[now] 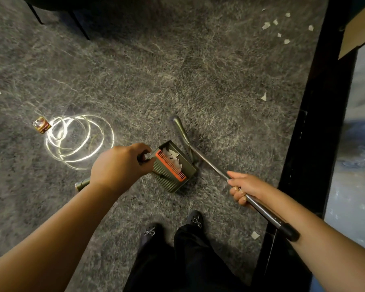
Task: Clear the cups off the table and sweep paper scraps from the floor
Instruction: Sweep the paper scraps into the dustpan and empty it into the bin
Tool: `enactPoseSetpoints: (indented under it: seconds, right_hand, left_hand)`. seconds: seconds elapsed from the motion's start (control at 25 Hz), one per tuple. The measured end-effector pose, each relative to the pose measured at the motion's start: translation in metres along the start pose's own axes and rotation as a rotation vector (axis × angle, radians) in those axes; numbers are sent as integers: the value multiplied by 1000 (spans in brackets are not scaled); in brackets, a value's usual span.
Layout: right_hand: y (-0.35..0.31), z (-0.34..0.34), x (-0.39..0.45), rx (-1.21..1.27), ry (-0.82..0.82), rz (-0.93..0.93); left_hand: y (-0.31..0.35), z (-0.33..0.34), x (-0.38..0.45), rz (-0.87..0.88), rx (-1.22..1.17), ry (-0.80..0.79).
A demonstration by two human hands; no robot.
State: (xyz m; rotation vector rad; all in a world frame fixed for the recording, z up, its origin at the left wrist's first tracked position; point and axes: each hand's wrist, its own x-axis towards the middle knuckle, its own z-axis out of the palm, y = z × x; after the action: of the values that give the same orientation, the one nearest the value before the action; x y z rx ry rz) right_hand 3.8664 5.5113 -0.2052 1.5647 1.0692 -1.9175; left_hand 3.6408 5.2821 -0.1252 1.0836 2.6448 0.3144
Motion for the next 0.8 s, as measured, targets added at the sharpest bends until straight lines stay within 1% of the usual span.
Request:
enactPoseSetpoints:
  seconds: [0.08,0.16,0.28,0.4,0.56,0.68,0.8]
  right_hand:
    - [13,0,-6,39,17,-14]
    - [33,0,-16,86,38,-33]
    - [75,6,-38,154,89,-80]
    - [126,15,-60,338,134,-100]
    - [190,27,-85,586,233,-126]
    - [237,20,-104,718,267,-132]
    - [285,-4,-124,823,294,-114]
  left_hand:
    - [-7,-3,-4,-7,-28,-12]
    - [-10,-6,-9,39,-48,-43]
    - [-4,-9,-17,225,11,-121]
    - [12,-12,-22,428,1,-122]
    - [49,-11,-25,656,-9,-203]
    - [89,1,-37,824,-14,-232]
    - [136,22,-58,916,-9,-291]
